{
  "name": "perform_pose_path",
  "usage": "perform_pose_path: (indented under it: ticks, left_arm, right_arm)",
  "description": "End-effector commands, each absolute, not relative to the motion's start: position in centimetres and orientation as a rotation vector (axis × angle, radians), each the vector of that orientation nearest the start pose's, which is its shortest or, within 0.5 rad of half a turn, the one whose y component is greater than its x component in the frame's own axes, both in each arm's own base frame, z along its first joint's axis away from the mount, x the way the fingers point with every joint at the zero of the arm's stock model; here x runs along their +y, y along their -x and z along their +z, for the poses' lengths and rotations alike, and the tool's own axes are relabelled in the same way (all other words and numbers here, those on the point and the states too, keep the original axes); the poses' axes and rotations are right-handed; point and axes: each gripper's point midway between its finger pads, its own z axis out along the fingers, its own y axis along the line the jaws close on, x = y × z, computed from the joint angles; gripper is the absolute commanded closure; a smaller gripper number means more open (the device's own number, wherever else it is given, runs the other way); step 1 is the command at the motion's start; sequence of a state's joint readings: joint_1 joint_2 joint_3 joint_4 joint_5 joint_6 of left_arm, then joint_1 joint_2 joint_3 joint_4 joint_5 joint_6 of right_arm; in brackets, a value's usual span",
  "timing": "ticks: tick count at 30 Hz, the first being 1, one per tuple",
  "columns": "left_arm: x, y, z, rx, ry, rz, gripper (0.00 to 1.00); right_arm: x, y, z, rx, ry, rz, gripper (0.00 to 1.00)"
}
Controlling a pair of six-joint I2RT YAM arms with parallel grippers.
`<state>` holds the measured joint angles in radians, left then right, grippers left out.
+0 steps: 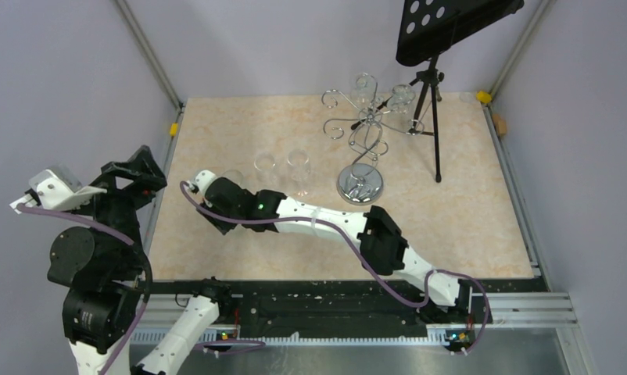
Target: Take the wine glass off the wine glass rack
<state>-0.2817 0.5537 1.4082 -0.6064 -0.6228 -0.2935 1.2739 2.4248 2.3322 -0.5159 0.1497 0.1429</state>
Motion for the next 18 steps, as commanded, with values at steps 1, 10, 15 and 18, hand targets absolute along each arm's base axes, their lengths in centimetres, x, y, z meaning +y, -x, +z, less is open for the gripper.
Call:
perform_pose_path:
  ticks: [1, 10, 15, 18]
  left_arm:
    - [4.3, -15.9, 51.0, 1.231, 0.510, -0.132, 0.12]
    - [-0.2, -16.8, 52.4, 1.225, 0.369, -0.359, 0.12]
    - [-3.0, -17.7, 52.3, 1.269, 0.274, -0.463, 0.12]
    - [-5.4, -18.0, 52.1, 1.303, 0.149, -0.532, 0.12]
  right_arm:
    - [62.0, -20.8, 23.0, 1.806, 1.033, 0.740, 0.55]
    - [58.6, -19.1, 28.8, 1.793, 0.941, 0.857, 0.60]
    - [55.5, -19.0, 30.4, 1.810, 0.887, 0.829, 0.62]
    - [52.9, -19.4, 31.3, 1.834, 0.841, 0.785, 0.62]
